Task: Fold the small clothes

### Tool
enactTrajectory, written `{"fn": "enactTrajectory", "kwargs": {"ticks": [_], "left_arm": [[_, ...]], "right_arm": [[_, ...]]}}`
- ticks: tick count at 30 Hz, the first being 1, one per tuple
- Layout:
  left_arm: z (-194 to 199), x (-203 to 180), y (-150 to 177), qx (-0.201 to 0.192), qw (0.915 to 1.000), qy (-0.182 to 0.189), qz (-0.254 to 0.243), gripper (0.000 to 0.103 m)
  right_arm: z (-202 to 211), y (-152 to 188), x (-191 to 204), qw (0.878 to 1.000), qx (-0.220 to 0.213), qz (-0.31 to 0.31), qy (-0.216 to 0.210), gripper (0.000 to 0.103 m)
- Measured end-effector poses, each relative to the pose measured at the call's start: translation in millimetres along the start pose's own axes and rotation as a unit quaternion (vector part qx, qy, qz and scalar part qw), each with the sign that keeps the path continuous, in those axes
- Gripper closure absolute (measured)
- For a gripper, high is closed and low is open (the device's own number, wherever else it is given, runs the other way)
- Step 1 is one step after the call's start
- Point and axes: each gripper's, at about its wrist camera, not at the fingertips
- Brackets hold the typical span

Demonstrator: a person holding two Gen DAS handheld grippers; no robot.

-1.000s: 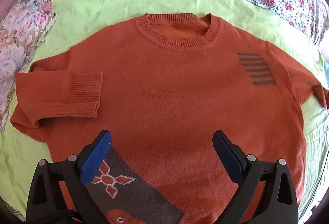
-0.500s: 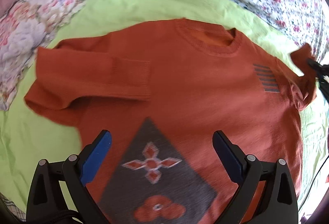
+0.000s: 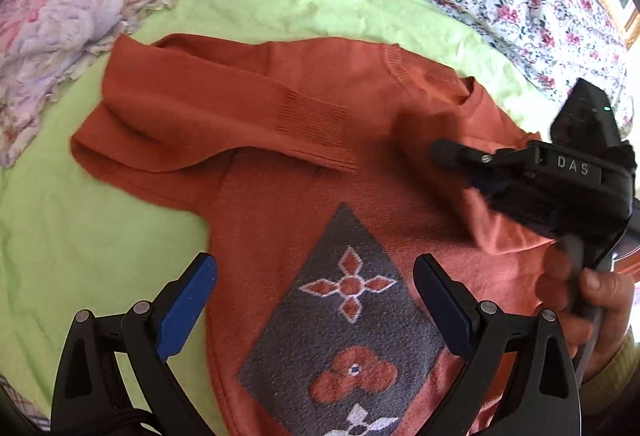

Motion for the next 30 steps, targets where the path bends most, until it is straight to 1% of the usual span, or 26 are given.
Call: {"fn": "enactTrajectory", "kwargs": {"ticks": [1,2,3,4,7,8,10,12,13,14,15,16,17,19,20,21,22,24,25,26,27,28,30], "left_arm": [[-4,-1,-2,0.004,1.0000,0.007,0.000,0.004],[-10,-3,-4,0.009,0.9998,0.017,0.000,0.004],[-17,-5,-7,0.017,0.9994,0.030,0.002,0.004],[-24,-6,-8,0.024,0.9991,0.035,0.005,0.004],[-50,-10,-17,0.044,0.9979,0.045,0.016,0.004],[-60,-10,-21,0.050,0.9975,0.043,0.022,0.004],[-78,-9,-29,0.062,0.9956,0.053,0.045,0.004],[-89,-10,-38,0.059,0.9950,0.057,0.057,0.008],[-92,-14,-42,0.050,0.9957,0.060,0.051,0.014],[-93,-20,-45,0.044,0.9960,0.066,0.041,0.042],[-94,-26,-48,0.044,0.9957,0.076,0.029,0.089],[-95,-32,-49,0.052,0.9942,0.092,0.021,0.101],[-90,-35,-49,0.048,0.9941,0.096,0.015,0.101],[-69,-38,-50,0.017,0.9963,0.084,-0.004,0.101],[-56,-32,-49,-0.001,0.9968,0.080,-0.008,0.101],[-50,-25,-48,-0.008,0.9966,0.082,-0.004,0.101],[-46,-13,-46,-0.012,0.9968,0.078,0.008,0.101],[-48,8,-43,-0.006,0.9986,0.048,0.022,0.101],[-48,21,-42,-0.003,0.9984,0.042,0.037,0.101],[-48,29,-42,-0.002,0.9975,0.050,0.051,0.101],[-47,33,-41,-0.001,0.9966,0.058,0.058,0.101],[-46,32,-41,-0.002,0.9966,0.059,0.057,0.101],[-45,22,-41,-0.006,0.9983,0.045,0.036,0.101]], "right_arm": [[-2,1,0,1.000,0.010,-0.003,0.003,0.065],[-1,3,-1,1.000,0.011,-0.008,0.001,0.057],[4,3,-2,1.000,0.002,-0.011,-0.001,0.048],[13,4,-4,1.000,-0.010,-0.012,-0.003,0.046],[45,3,-14,0.999,-0.045,-0.018,-0.001,0.046],[59,4,-19,0.998,-0.057,-0.022,0.003,0.046],[83,6,-29,0.996,-0.078,-0.030,0.015,0.046],[107,10,-39,0.994,-0.095,-0.035,0.028,0.046],[115,13,-41,0.993,-0.102,-0.038,0.037,0.046],[126,18,-46,0.992,-0.113,-0.042,0.047,0.046],[133,21,-50,0.991,-0.119,-0.045,0.052,0.046],[140,25,-53,0.989,-0.125,-0.050,0.059,0.046],[148,28,-59,0.987,-0.133,-0.056,0.066,0.046],[162,33,-69,0.983,-0.149,-0.062,0.089,0.046],[170,34,-74,0.980,-0.156,-0.062,0.104,0.046],[179,34,-81,0.977,-0.163,-0.063,0.118,0.046],[189,35,-88,0.974,-0.172,-0.064,0.132,0.046],[203,32,-99,0.966,-0.188,-0.066,0.164,0.046],[208,30,-105,0.962,-0.193,-0.067,0.180,0.046],[213,26,-111,0.957,-0.198,-0.067,0.199,0.046],[215,23,-115,0.955,-0.200,-0.068,0.210,0.046],[216,18,-120,0.952,-0.200,-0.069,0.219,0.046],[213,8,-130,0.949,-0.193,-0.066,0.239,0.046]]}}
Point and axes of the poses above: each gripper's, at about its wrist camera, not at the fingertips, and z roughly against the way its jaws point, x to its left, y to its underside, and after that the axes turned 3 degrees about y, right-handed
